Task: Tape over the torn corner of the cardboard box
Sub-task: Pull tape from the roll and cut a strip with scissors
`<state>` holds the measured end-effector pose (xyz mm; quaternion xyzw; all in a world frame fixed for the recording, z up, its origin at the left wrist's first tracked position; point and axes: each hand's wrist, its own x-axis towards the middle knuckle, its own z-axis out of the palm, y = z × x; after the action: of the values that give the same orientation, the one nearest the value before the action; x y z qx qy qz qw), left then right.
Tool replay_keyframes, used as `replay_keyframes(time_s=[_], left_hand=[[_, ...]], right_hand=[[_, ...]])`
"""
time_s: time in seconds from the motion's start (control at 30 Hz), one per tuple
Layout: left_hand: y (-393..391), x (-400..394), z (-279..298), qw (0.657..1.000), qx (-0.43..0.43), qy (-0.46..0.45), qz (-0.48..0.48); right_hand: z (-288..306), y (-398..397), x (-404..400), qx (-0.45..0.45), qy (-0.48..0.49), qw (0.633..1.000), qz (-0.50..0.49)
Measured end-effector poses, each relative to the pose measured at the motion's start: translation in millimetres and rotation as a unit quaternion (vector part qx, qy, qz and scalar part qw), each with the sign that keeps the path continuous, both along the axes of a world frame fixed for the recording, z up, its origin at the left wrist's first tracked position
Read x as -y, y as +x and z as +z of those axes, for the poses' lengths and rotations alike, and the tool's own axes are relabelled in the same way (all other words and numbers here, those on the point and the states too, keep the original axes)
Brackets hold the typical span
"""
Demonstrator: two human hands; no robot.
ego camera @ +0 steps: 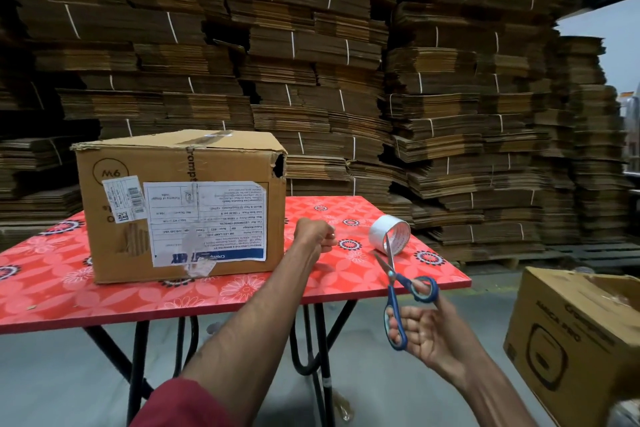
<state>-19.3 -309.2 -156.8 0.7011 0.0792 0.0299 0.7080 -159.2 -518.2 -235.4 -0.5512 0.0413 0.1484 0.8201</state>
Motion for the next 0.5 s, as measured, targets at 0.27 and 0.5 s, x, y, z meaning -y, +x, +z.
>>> replay_keyframes(time_s=[0.27, 0.5], left_hand=[[-1, 1, 1, 1.0, -0.004, -0.002, 0.006], [-7, -2, 5, 1.0, -0.004, -0.004, 0.005]], right_hand=[[-3, 2, -6, 0.003, 0.005, 1.0, 0.003], [-4, 2, -3, 0.002, 0.003, 1.0, 0.003]])
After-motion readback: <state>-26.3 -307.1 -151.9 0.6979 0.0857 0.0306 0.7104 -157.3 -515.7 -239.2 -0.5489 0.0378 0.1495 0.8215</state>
